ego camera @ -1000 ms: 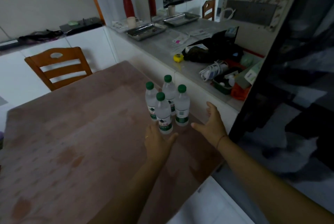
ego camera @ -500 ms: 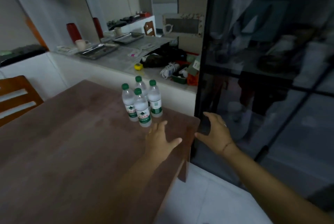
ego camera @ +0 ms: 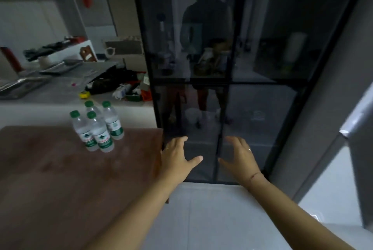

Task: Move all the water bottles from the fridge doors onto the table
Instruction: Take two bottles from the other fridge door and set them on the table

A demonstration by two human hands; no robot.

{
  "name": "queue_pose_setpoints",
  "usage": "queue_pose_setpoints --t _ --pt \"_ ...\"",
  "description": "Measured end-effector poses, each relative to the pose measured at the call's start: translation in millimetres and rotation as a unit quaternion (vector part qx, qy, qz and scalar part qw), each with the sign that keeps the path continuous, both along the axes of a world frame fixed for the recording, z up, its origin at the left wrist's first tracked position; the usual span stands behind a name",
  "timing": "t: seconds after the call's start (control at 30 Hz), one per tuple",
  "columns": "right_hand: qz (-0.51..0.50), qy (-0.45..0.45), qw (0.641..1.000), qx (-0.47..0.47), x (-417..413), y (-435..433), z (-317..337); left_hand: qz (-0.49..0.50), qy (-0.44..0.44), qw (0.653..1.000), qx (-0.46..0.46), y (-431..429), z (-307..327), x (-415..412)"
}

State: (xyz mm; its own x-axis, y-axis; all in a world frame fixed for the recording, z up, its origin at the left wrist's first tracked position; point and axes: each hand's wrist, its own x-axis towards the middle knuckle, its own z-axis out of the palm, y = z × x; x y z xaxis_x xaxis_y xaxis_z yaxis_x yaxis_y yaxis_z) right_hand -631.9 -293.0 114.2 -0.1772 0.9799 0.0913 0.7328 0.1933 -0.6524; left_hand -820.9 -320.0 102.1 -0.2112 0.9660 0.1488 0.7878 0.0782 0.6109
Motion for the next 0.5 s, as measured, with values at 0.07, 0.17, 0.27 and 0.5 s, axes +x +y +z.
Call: queue_pose_setpoints --t 0.07,0.17,0.27,0.5 --pt "-0.022 0.004 1.000 0.006 27 -17 6 -0.029 0.004 1.000 0.001 -5 6 30" --pt "-0.044 0.008 0.999 0.024 71 -44 13 -0.066 0.002 0.998 0.007 -15 12 79" --pt "-0.063 0.009 0.997 0.033 120 -76 17 -0.101 0.001 0.995 0.014 -29 18 133" --pt "-0.137 0.014 0.989 0.052 248 -153 21 -0.196 -0.008 0.980 0.011 -81 27 276"
